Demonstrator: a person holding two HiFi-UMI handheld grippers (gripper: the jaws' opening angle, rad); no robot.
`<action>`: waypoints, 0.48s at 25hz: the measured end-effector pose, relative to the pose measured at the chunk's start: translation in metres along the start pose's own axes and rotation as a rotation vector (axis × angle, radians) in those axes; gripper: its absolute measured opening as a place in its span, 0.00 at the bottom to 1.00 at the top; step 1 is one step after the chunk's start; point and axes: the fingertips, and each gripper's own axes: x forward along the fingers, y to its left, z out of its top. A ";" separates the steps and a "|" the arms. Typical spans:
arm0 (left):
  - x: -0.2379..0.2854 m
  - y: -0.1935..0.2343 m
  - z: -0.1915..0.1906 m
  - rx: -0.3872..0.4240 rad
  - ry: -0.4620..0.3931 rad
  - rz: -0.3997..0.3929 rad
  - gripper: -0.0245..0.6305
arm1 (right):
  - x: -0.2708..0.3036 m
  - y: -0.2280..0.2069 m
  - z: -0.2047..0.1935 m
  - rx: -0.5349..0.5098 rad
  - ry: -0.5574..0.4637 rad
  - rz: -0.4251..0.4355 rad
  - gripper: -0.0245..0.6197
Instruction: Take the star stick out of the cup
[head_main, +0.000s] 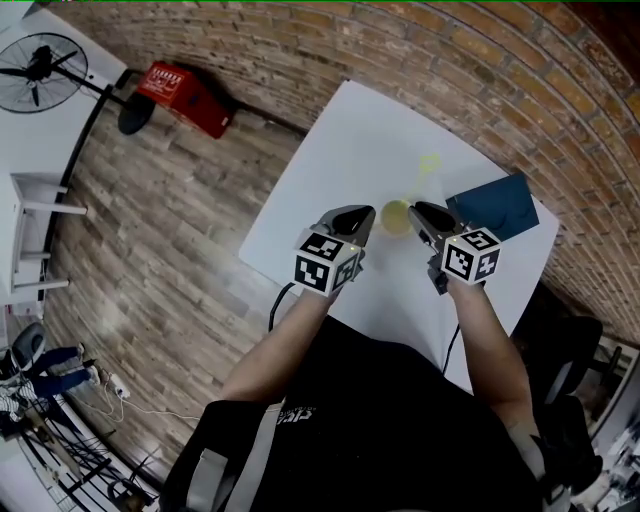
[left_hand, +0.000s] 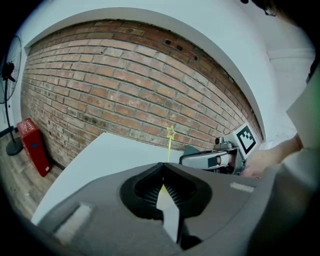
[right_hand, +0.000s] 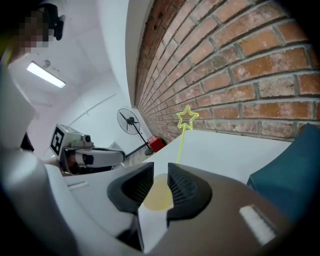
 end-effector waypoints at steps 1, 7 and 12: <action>0.000 0.002 0.000 0.000 0.002 0.003 0.05 | 0.005 -0.006 -0.002 0.004 0.012 -0.018 0.18; -0.001 0.012 0.004 -0.016 -0.008 0.022 0.05 | 0.027 -0.027 -0.009 0.016 0.059 -0.104 0.28; -0.008 0.012 0.008 -0.019 -0.022 0.016 0.05 | 0.040 -0.030 -0.010 0.027 0.078 -0.117 0.22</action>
